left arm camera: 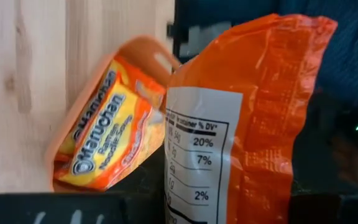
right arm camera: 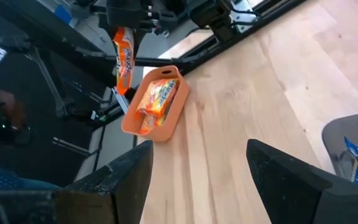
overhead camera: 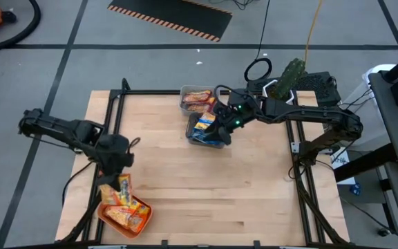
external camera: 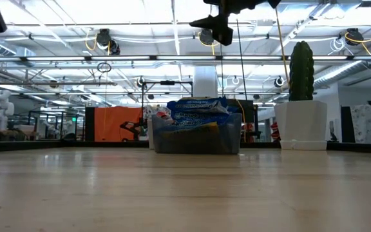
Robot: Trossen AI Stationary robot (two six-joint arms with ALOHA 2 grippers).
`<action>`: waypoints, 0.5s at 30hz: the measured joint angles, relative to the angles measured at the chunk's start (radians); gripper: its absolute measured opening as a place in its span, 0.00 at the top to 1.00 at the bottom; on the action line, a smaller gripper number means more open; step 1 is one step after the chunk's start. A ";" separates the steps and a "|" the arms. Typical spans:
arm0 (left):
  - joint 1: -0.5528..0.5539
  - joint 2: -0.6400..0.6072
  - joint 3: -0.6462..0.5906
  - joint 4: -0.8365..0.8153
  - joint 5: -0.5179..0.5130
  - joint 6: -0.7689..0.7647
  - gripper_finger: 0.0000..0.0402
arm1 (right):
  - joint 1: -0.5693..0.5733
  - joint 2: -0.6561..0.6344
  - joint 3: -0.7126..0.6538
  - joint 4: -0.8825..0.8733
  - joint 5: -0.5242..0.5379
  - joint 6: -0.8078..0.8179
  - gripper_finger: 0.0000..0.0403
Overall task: Sort Maruchan noodles
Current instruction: Put the orange noodle pack into the orange bin
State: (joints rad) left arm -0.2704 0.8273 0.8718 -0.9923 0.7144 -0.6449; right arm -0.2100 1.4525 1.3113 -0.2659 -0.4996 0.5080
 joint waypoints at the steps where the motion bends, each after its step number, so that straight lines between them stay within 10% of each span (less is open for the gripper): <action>1: -0.018 0.007 -0.007 -0.001 -0.006 0.008 0.70 | 0.000 0.000 0.000 -0.010 0.000 -0.012 0.37; 15: -0.172 0.252 -0.022 0.189 -0.051 0.140 0.70 | -0.057 0.000 0.000 -0.092 -0.224 -0.167 0.37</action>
State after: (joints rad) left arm -0.4420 1.0793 0.8497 -0.8036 0.6637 -0.5046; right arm -0.2670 1.4525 1.3113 -0.3582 -0.7238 0.3414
